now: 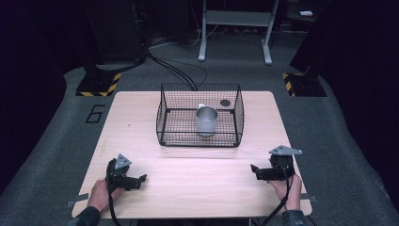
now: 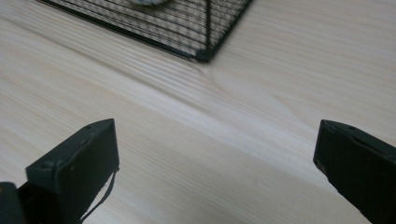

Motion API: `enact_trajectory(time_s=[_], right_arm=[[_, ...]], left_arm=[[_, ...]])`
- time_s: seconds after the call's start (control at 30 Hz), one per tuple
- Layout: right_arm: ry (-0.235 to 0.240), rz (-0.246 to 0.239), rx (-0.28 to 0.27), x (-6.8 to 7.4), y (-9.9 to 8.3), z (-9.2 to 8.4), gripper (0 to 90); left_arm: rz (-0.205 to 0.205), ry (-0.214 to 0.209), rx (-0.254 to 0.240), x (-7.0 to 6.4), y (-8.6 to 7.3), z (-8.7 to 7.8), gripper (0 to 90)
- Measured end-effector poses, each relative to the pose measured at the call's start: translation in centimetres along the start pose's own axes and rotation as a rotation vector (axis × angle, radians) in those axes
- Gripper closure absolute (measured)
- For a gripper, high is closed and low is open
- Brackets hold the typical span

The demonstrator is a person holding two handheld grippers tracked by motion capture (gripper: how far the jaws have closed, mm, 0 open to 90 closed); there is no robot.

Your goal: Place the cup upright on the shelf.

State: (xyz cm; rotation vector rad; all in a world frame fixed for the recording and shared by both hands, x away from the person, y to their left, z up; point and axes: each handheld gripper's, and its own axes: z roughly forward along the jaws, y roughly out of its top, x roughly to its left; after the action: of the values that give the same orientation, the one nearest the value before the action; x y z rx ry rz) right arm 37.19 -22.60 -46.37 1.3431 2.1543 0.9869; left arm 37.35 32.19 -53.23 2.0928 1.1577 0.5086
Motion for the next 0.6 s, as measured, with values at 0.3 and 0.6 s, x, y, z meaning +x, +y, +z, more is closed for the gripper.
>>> enact_trajectory(time_s=[0.3, 0.6], right_arm=[[-0.048, 0.089, 0.035, -2.7, -4.4, 2.0, 0.0], [-0.078, 0.080, 0.031, -3.1, -6.1, 3.0, 0.0]], left_arm=[[0.002, 0.000, 0.005, 0.0, 0.0, 0.0, 0.3], [0.000, 0.000, 0.005, 0.0, 0.0, 0.0, 0.3]])
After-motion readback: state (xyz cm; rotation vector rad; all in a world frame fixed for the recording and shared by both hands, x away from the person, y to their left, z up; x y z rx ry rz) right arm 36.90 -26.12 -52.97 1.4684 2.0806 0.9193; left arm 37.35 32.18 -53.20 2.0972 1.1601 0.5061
